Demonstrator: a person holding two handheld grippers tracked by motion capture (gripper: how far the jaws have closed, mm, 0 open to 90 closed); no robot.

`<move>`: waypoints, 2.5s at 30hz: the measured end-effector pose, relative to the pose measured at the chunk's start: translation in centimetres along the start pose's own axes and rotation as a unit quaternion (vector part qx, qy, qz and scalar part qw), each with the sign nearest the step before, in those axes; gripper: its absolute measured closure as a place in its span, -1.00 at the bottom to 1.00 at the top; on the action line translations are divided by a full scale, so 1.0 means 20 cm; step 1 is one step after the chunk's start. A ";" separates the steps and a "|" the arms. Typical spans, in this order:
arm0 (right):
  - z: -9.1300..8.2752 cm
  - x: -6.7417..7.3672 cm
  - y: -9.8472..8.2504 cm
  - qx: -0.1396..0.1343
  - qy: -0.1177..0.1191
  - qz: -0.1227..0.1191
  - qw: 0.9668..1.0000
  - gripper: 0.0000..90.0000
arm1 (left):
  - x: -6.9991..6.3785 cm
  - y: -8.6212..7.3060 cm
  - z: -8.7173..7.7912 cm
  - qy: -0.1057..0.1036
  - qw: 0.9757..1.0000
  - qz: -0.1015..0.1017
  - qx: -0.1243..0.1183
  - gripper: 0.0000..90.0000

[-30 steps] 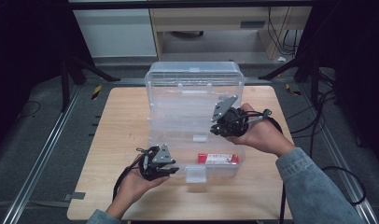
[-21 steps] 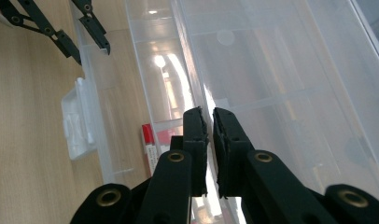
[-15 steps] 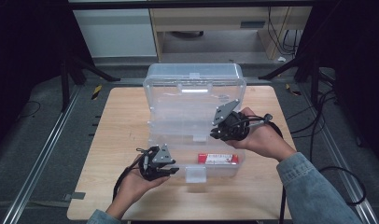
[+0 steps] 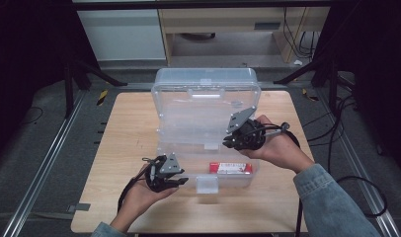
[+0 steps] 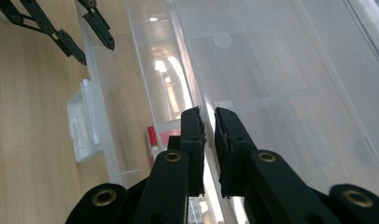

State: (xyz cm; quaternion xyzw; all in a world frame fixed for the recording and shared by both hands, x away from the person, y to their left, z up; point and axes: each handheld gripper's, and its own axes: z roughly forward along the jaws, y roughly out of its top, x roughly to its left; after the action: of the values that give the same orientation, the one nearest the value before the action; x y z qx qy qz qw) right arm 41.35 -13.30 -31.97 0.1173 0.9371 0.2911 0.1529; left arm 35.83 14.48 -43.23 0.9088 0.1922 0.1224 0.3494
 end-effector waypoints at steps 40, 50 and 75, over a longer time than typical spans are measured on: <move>0.00 -0.01 -0.03 -0.021 0.009 0.009 1.000 0.80 | 0.56 0.14 -0.66 0.129 0.973 -0.128 -0.145 -0.27; 0.00 -0.01 -0.04 -0.024 0.013 0.011 1.000 0.79 | 0.68 0.25 -0.60 0.165 0.969 -0.110 -0.150 -0.09; 0.00 -0.01 -0.07 -0.031 0.025 0.016 0.999 0.79 | 0.77 0.32 -0.49 0.152 0.967 -0.135 -0.151 0.19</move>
State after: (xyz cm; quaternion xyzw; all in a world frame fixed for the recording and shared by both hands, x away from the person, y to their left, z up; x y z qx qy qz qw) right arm 41.29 -14.37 -32.73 0.1202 0.9293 0.3249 0.1280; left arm 47.80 22.60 -30.33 0.7817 0.3435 0.2384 0.4627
